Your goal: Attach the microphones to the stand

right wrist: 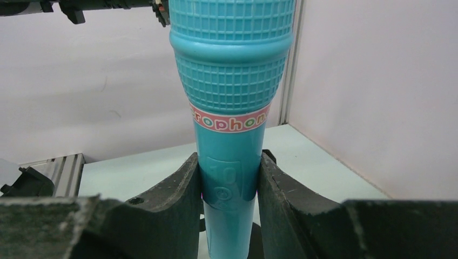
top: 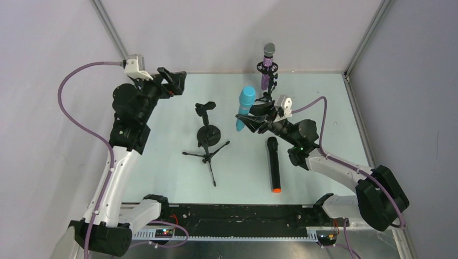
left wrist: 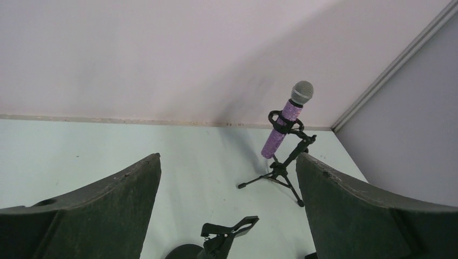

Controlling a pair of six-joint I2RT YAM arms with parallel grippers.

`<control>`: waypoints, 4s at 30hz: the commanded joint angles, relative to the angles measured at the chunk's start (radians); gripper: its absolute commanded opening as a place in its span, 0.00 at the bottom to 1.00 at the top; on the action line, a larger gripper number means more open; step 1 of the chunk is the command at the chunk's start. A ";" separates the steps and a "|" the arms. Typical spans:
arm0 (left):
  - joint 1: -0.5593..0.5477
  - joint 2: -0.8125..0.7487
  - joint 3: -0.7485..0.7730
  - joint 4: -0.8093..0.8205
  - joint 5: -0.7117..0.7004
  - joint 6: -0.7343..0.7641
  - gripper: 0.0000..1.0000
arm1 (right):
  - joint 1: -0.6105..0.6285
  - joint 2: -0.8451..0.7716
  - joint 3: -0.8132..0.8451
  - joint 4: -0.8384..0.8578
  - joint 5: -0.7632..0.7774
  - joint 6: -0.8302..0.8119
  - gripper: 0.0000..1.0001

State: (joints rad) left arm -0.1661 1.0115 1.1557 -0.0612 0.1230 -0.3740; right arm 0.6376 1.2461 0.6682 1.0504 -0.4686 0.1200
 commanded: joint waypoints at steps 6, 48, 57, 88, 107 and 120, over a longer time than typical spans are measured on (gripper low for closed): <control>-0.003 0.048 -0.014 0.041 -0.107 0.105 0.98 | 0.005 0.095 0.023 0.281 -0.031 0.114 0.00; -0.001 0.009 0.014 -0.015 -0.209 0.220 0.98 | 0.166 0.191 0.310 -0.074 0.049 -0.057 0.00; 0.000 0.008 0.018 -0.020 -0.214 0.222 0.98 | 0.167 0.239 0.310 -0.039 0.049 -0.028 0.00; 0.000 0.006 0.014 -0.019 -0.211 0.221 0.98 | 0.189 0.310 0.310 -0.074 0.034 -0.083 0.00; 0.000 0.004 0.020 -0.022 -0.205 0.219 0.98 | 0.198 0.363 0.300 -0.081 0.027 -0.115 0.00; 0.003 0.008 0.027 -0.031 -0.208 0.220 0.98 | 0.191 0.381 0.241 0.001 0.041 -0.093 0.00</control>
State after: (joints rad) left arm -0.1661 1.0370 1.1412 -0.1001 -0.0765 -0.1741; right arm 0.8299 1.6035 0.9310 1.0023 -0.4374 0.0257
